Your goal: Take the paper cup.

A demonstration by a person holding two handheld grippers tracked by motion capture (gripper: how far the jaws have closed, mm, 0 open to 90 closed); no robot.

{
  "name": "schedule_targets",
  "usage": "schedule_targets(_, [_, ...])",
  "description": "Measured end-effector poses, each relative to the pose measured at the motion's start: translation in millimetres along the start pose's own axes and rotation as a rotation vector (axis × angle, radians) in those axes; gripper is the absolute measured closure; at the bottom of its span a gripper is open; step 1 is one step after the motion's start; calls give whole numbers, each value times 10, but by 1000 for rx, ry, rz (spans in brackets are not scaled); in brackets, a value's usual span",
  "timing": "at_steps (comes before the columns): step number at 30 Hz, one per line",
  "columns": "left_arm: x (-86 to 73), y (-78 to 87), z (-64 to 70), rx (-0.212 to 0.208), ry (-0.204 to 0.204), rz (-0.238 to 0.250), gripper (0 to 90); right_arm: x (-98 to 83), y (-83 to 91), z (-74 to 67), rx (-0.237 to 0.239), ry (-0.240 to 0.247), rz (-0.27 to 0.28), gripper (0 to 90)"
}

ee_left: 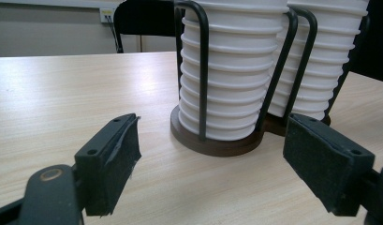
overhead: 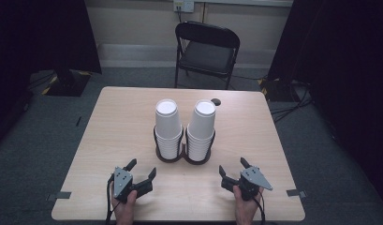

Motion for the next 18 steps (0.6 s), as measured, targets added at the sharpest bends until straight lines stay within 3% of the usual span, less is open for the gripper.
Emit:
schedule_targets(2, [-1,-1,0,-5,0,-2,184,0,1,4,16,-13,-2,128])
schedule_targets(3, [-1,-1,-1,-6,1,-2,183,5,10,27,38,-44,4,131])
schedule_targets(13, [5,15,-2,-9,0,16,158,15,36,30,-17,-27,39,162])
schedule_targets(18, [5,10,12,-14,-2,14,158,15,-4,-17,7,-13,22,183])
Point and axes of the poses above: each handheld gripper's, and its own axes: y roughly backward along the jaws, x roughly out of its top, z roughly to its right, the point moved 7 cm from there along -y, roughly forward along the jaws, and after that the axes turned 6 degrees about -y, right-handed, at the moved point
